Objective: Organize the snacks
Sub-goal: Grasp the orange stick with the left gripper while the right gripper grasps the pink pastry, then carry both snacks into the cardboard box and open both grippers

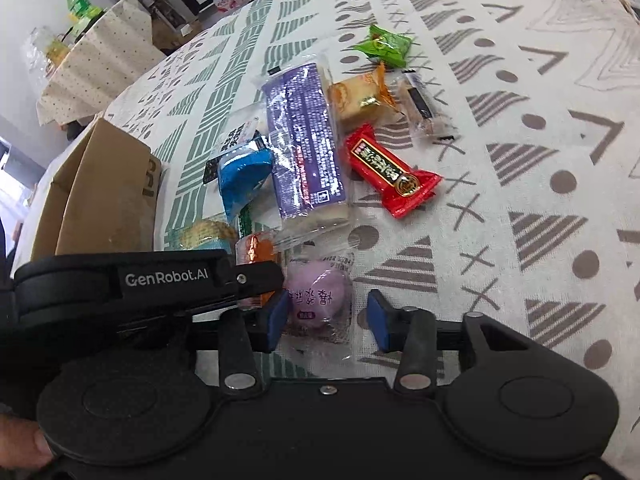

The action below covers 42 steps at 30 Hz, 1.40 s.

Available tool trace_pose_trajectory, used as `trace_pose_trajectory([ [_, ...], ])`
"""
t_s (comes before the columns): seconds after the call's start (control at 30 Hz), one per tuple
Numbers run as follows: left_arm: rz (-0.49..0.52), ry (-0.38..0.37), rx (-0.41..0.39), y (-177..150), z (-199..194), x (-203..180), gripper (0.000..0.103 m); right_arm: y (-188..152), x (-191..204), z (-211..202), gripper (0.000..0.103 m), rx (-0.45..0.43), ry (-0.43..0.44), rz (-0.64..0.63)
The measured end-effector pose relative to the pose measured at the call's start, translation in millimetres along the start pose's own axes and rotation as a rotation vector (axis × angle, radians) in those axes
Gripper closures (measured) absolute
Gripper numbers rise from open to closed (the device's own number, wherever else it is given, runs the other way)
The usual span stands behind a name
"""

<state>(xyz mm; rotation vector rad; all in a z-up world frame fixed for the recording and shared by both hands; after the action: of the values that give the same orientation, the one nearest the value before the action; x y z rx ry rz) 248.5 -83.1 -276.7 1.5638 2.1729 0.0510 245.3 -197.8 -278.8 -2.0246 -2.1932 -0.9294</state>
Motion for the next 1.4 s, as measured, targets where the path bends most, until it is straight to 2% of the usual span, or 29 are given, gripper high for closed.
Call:
trace_pose_trajectory([
  [0.5, 0.036, -0.003, -0.045, -2, -41, -2, 0.084, 2, 2, -24, 0.080, -0.073, 0.002, 0.005],
  [0.9, 0.041, 0.008, -0.133, 1, -80, 2, 0.085, 7, 12, -46, 0.081, -0.147, 0.040, -0.001],
  [1.4, 0.014, 0.023, -0.237, 22, -127, 22, 0.085, 23, 38, -61, 0.081, -0.222, 0.110, -0.050],
])
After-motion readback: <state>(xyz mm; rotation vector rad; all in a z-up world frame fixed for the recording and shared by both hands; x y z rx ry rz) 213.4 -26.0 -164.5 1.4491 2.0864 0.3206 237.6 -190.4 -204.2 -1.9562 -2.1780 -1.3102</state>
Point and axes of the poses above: each gripper's, at about its wrist camera, not at the fingertips, and z roughly the way its jaws point, x to its left, y to its top, the point moved 8 cm from there along z, roughly the way its jaws point, and after that the axes turned 2 degrees about -z, right-handed, at the moved point
